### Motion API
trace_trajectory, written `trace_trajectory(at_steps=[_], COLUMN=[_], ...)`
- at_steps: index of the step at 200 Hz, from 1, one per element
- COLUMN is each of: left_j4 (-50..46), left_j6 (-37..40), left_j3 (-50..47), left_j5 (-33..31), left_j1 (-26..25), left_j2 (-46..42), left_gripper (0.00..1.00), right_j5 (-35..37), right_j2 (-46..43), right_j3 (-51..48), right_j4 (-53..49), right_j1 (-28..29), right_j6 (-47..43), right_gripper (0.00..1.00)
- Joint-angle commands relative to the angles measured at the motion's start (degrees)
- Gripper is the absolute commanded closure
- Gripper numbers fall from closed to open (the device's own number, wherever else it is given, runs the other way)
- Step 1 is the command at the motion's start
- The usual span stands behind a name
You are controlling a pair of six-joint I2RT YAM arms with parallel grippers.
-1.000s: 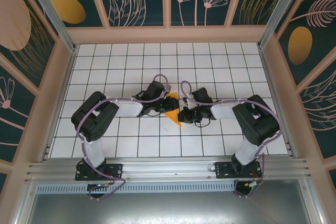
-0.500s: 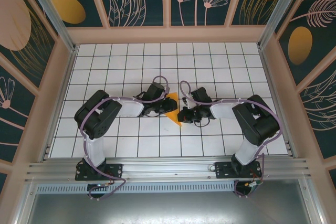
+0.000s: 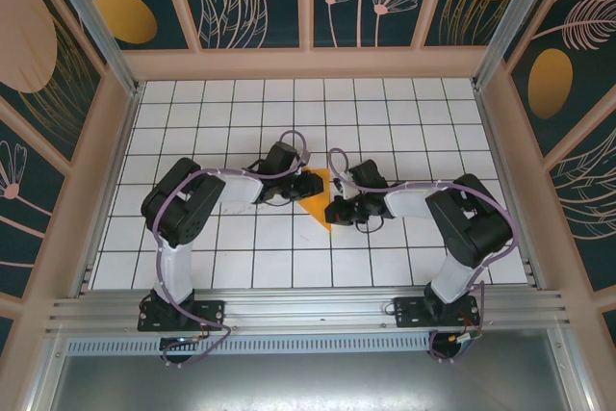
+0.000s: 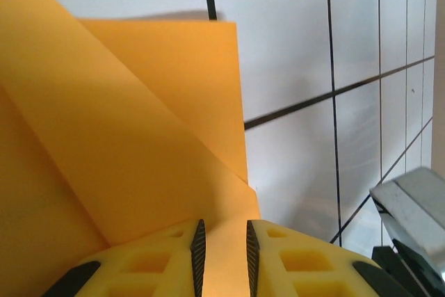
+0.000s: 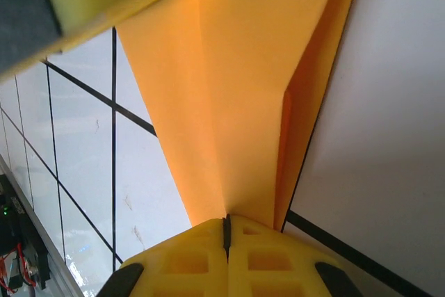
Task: Fold a paper plane with a square sheet of paper (fold left side to right side)
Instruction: Fourth fold the wing at the center of the table.
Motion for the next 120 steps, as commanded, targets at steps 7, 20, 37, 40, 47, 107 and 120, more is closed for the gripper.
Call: trace_trajectory(at_steps=[7,20,37,40,47,107,120], left_j4=[-3.2,-3.5,-4.2,-4.5,-4.9,-6.4,-6.9], left_j6=[6.3,6.9,7.8,8.0,8.2,10.0,10.2], left_j3=[3.7,4.7,6.4,6.8,7.5,12.5,13.7], left_j5=[-9.0,-9.2,-9.1,-9.1,-9.1,-9.8,-9.6], left_j1=[4.3,4.9,5.7,5.9,6.3,8.9,9.5], left_j2=[3.7,4.3,5.6,5.8,6.4,9.6,10.2], left_gripper=[0.72,0.72,0.72,0.72,0.72,0.71,0.7], right_j5=[5.2,5.1,5.2,5.2,5.2,5.3,5.2], right_j2=[2.6,2.5,2.4,2.3,2.2,1.5,1.6], right_j3=[-3.2,-3.2,-3.3,-3.4,-3.4,-3.5,-3.6], right_j4=[-10.3,-10.2,-10.3,-10.3,-10.4,-10.7,-10.7], right_j1=[0.5,0.4,0.5,0.4,0.4,0.5,0.4], right_j6=[-1.5,-1.5,-1.5,-1.5,-1.5,-1.3,-1.2], right_gripper=[1.0,1.0,1.0,1.0,1.0,1.0,1.0])
